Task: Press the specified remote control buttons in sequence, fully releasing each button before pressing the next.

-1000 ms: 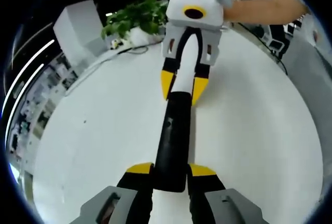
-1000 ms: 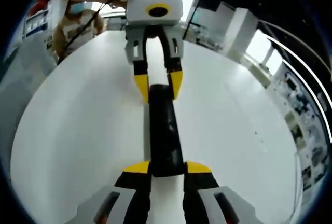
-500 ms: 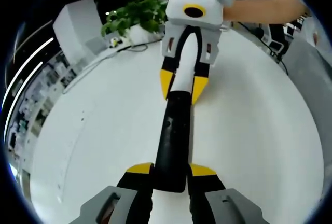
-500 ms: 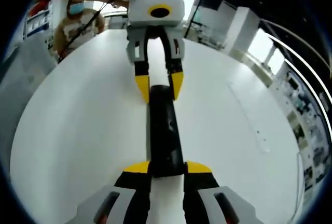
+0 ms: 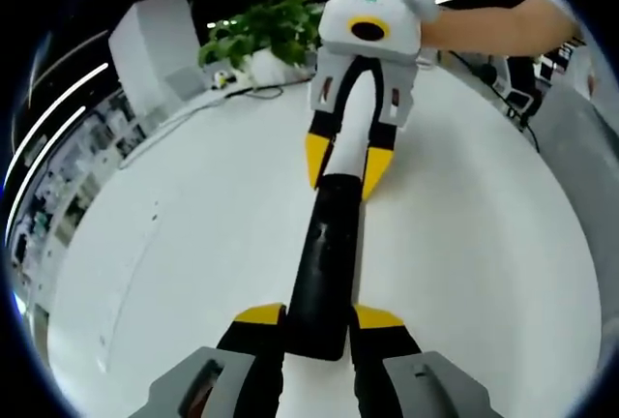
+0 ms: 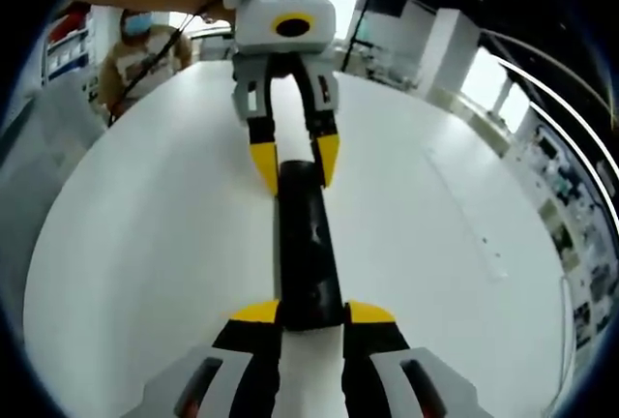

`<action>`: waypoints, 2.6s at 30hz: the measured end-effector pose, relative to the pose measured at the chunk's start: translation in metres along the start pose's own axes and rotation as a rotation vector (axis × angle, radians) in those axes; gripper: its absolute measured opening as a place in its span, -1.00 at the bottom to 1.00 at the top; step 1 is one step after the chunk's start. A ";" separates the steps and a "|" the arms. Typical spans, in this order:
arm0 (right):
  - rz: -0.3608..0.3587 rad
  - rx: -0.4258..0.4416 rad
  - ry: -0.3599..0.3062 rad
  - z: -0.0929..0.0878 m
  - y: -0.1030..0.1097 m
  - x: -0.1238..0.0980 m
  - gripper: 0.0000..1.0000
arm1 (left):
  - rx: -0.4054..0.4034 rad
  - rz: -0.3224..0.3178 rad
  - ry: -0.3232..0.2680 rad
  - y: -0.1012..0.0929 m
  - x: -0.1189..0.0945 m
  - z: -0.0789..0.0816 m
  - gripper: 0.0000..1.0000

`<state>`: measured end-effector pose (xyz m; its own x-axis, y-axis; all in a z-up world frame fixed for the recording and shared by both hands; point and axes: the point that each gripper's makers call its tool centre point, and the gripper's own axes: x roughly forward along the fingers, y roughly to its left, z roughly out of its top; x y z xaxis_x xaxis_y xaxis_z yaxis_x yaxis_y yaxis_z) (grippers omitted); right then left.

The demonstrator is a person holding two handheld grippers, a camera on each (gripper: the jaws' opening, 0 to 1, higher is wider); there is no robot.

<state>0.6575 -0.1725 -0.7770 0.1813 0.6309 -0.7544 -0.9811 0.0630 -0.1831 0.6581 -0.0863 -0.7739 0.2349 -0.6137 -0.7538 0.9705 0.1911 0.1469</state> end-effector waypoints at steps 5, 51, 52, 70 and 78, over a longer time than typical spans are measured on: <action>0.001 -0.006 0.005 0.000 0.000 0.000 -0.58 | -0.014 -0.002 -0.001 0.000 0.000 0.000 -0.50; 0.037 0.096 -0.011 -0.003 -0.003 0.002 -0.53 | -0.144 -0.011 -0.074 0.002 0.001 -0.003 -0.43; 0.039 0.104 -0.013 -0.003 -0.002 0.002 -0.52 | -0.148 -0.015 -0.075 0.001 0.001 -0.003 -0.41; -0.030 0.219 -0.112 0.004 0.002 -0.006 -0.37 | -0.285 0.118 -0.233 0.004 -0.016 0.009 -0.24; -0.135 0.307 -0.184 0.003 -0.006 -0.018 -0.28 | -0.329 0.215 -0.260 -0.001 -0.016 0.006 0.20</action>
<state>0.6597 -0.1824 -0.7604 0.3223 0.7276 -0.6055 -0.9291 0.3659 -0.0549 0.6532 -0.0812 -0.7578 0.4751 -0.6970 -0.5371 0.8395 0.5419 0.0393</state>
